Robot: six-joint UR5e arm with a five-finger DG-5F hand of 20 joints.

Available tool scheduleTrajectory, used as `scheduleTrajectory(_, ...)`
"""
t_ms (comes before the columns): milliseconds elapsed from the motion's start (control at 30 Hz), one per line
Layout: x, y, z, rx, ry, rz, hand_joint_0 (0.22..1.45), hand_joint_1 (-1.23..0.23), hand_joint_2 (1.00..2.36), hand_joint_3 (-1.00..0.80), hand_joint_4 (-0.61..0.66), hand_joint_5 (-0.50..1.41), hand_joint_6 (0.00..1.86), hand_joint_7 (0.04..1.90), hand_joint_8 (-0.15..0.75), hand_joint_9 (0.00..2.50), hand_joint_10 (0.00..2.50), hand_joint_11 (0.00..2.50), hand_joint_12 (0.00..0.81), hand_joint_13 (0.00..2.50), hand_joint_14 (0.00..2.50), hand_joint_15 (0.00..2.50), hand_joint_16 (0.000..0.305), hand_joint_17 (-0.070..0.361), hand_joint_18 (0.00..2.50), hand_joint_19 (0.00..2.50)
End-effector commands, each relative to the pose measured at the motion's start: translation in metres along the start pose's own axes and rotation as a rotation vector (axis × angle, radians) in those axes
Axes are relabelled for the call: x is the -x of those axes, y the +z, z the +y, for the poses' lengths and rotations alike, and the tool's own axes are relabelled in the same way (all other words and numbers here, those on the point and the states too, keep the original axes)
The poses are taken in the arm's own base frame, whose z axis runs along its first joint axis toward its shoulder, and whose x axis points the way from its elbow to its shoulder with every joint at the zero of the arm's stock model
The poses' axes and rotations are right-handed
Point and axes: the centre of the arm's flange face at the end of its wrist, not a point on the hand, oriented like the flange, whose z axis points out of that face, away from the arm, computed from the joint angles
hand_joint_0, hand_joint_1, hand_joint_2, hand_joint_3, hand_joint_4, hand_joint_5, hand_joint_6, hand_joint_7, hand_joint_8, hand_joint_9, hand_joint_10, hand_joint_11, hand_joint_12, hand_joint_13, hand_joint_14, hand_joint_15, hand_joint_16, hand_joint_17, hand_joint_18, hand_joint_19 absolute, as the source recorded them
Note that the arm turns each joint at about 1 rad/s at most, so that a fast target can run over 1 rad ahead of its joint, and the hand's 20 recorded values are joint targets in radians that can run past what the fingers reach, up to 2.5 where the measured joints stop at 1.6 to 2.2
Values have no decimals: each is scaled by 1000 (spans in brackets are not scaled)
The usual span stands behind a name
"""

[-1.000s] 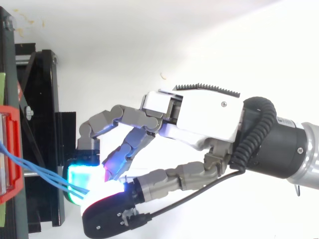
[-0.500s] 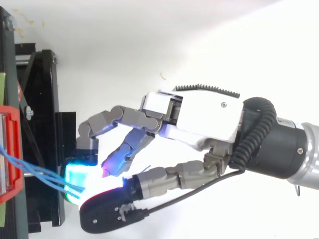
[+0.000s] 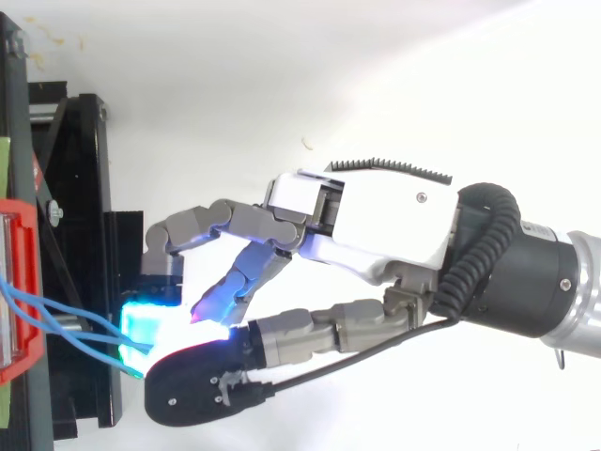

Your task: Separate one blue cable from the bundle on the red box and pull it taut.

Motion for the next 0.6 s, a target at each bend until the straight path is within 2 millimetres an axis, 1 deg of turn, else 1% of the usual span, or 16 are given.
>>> scheduleTrajectory(0,0,0,0,2,1,-1,636,-561,1014,-189,196,-113,617,1223,346,1055,16,574,389,972,12,427,55,124,860,644)
scheduleTrajectory(200,0,1,3,6,3,-1,610,-588,1014,-234,178,-118,628,1252,356,1056,14,579,395,972,13,434,56,126,858,638)
scheduleTrajectory(300,0,1,2,6,2,-1,603,-619,1013,-214,188,-134,680,1194,361,1049,16,586,406,979,11,426,57,129,872,629)
scheduleTrajectory(333,0,1,2,6,2,-1,601,-636,1013,-213,196,-146,714,1125,365,1042,14,583,405,980,11,431,58,130,868,629)
scheduleTrajectory(367,0,1,2,6,2,-1,601,-649,1013,-218,205,-152,730,1099,365,1038,16,583,406,980,11,428,58,130,865,630)
scheduleTrajectory(433,-1,1,2,5,1,0,590,-676,1013,-274,194,-158,733,1103,350,1002,18,596,392,958,12,444,54,121,825,646)
scheduleTrajectory(567,0,1,2,4,2,-3,573,-703,1009,-366,194,-158,735,1098,348,1000,15,597,391,952,14,444,54,121,824,646)
